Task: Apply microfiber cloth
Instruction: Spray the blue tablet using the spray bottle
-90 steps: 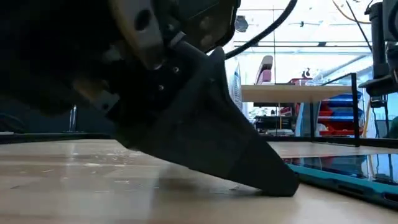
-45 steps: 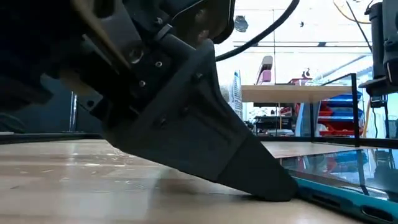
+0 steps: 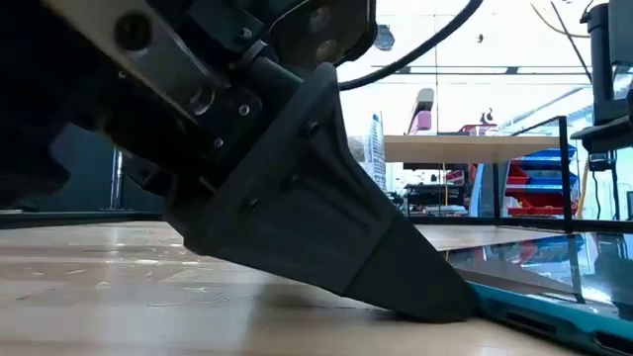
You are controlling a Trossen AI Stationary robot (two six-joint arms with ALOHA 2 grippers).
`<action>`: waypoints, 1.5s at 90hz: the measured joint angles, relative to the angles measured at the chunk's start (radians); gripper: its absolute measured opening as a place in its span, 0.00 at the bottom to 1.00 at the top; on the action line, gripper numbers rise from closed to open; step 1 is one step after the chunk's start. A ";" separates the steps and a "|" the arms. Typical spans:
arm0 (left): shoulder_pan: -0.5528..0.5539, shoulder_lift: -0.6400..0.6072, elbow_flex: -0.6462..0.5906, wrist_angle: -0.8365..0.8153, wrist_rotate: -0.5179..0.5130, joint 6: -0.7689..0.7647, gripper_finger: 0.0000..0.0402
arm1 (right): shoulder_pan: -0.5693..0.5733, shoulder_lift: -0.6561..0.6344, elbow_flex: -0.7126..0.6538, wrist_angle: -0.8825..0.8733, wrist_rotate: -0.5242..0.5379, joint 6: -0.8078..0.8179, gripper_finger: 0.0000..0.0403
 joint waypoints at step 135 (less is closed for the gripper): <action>-0.010 -0.089 -0.004 -0.129 0.026 0.058 0.00 | -0.020 -0.029 0.001 0.368 0.045 -0.409 0.04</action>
